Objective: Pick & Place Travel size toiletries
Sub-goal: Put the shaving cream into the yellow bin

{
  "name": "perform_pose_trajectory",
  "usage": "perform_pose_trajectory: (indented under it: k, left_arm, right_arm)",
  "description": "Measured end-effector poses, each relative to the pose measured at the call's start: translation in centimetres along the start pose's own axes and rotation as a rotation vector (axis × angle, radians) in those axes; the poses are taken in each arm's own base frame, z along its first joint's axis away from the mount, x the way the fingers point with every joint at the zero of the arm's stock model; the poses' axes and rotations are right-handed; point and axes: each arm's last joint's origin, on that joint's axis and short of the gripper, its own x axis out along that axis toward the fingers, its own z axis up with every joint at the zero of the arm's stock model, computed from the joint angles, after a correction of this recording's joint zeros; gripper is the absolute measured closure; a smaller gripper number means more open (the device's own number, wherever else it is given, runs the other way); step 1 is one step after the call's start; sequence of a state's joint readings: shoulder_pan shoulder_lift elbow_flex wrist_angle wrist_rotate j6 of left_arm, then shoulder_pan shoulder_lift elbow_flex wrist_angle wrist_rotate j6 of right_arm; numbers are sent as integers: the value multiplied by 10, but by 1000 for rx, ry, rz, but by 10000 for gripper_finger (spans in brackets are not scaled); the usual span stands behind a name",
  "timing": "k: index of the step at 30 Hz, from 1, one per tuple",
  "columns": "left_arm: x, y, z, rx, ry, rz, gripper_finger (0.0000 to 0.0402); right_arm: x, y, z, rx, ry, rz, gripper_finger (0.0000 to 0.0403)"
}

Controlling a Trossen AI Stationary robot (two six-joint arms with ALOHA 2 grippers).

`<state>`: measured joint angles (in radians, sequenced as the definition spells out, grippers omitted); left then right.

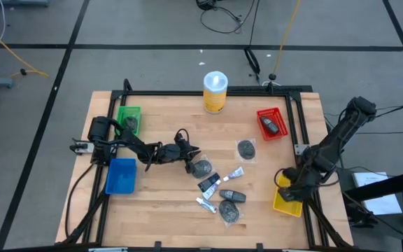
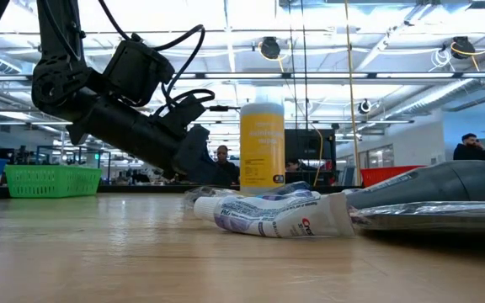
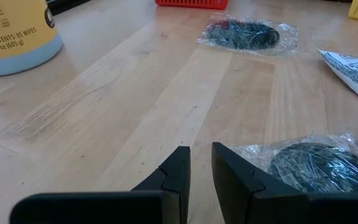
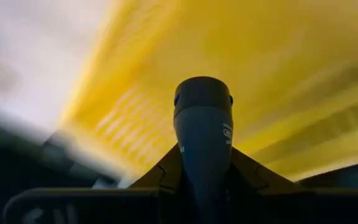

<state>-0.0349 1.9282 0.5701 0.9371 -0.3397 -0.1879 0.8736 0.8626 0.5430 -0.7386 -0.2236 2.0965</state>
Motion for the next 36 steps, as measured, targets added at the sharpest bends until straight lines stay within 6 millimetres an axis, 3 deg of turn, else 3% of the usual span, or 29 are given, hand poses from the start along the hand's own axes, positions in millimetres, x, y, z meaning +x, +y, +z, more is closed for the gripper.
perform_pose_trajectory:
  k: [8,15,23,31,36]
  left_arm:
    - [0,0,1,0,-5,-1,334]
    - [0,0,1,-11,-7,-1,334]
    - [-1,-2,0,-33,-5,-6,334]
    - [-3,-8,-1,-21,-1,-27,334]
    - [-3,-9,-1,-24,-1,-28,334]
  right_arm:
    - [12,1,13,-23,-291,-40,345]
    - [24,8,23,-111,-397,-128,345]
    - [31,13,31,-123,-578,-99,340]
    - [34,17,31,-194,-600,-77,262]
    - [23,19,25,-217,-589,-9,234]
